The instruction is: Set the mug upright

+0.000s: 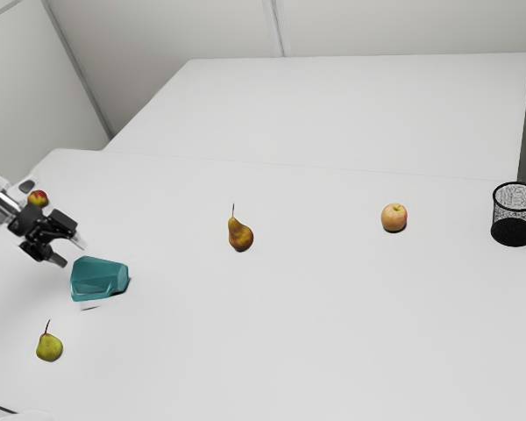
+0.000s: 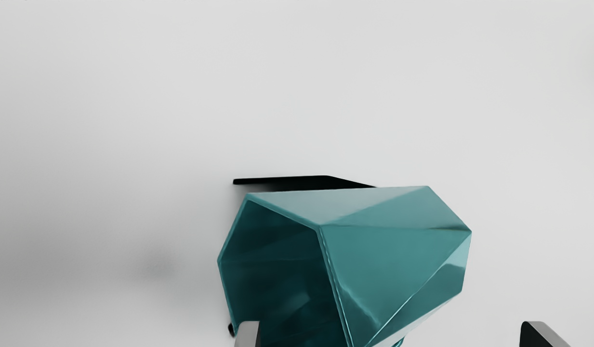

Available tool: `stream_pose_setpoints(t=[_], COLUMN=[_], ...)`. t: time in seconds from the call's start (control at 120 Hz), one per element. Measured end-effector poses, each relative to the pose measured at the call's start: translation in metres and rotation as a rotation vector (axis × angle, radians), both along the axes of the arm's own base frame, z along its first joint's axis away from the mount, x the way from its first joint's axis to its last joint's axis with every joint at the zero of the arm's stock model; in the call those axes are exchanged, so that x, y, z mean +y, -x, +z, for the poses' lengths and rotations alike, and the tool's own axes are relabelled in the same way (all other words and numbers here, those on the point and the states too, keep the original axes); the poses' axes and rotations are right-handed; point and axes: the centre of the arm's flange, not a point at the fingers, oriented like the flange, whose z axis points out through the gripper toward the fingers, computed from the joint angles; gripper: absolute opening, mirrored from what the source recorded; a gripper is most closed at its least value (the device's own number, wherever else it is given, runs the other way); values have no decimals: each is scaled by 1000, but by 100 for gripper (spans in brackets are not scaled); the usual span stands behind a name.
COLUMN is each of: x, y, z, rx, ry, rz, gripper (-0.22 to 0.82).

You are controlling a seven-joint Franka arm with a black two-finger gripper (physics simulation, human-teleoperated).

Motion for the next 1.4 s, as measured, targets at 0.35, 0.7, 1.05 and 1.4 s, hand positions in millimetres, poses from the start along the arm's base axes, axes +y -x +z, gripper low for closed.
stream_pose_setpoints(t=[0.35,0.7,1.05,1.4], x=[-14,-20,-26,-62], y=[10,9,14,13], z=[-38,-43,-31,33], rx=[-71,-152,-193,-272], ry=[138,187,170,95], rz=[25,15,-21,-112], gripper=[58,23,-10,-17])
